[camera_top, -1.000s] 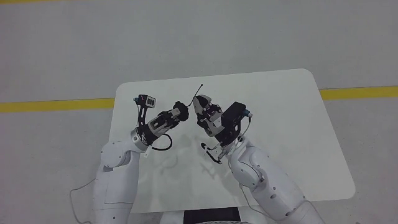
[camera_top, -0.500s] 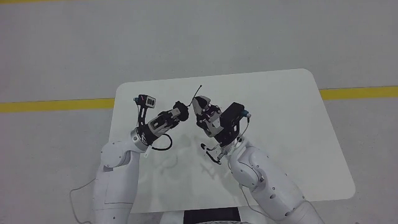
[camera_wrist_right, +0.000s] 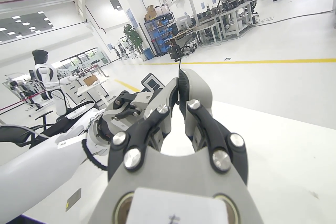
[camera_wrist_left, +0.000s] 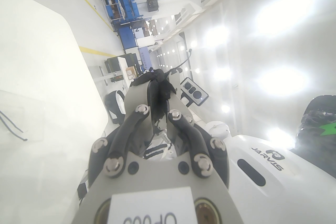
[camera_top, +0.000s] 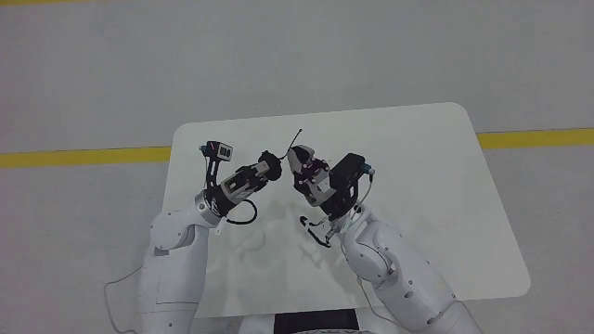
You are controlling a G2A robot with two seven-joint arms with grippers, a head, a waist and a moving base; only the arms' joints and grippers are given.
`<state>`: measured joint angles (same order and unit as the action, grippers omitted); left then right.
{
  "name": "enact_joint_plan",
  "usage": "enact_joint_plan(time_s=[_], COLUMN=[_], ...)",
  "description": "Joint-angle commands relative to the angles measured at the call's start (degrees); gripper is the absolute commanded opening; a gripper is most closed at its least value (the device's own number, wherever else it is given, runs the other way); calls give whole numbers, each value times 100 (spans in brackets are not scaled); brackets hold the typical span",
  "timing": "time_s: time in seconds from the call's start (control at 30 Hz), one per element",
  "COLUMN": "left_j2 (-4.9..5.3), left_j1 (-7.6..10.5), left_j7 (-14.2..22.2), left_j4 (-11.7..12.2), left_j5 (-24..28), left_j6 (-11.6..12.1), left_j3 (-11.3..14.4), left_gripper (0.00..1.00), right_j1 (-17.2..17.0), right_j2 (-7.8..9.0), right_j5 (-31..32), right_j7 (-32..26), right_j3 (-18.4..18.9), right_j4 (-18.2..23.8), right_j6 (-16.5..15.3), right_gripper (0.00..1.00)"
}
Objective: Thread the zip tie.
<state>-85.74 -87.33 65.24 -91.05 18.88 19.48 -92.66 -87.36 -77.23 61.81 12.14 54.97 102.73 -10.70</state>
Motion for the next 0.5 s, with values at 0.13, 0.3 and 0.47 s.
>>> enact_joint_plan(time_s=[0.13,0.3,0.47], left_j2=[0,0,0], left_j1=[0,0,0], left_j7=[0,0,0], left_j4=[0,0,0], left_j5=[0,0,0], left_j6=[0,0,0], left_j3=[0,0,0], left_gripper=[0,0,0], right_j1=[-19,-41,-53], right_j2=[2,8,4], right_j5=[5,112,146], right_j7=[-15,-31,-12], right_j3=[-17,-24,-34], right_j4=[23,20,32], right_j6=[-102,-109,-68], right_gripper=[0,0,0])
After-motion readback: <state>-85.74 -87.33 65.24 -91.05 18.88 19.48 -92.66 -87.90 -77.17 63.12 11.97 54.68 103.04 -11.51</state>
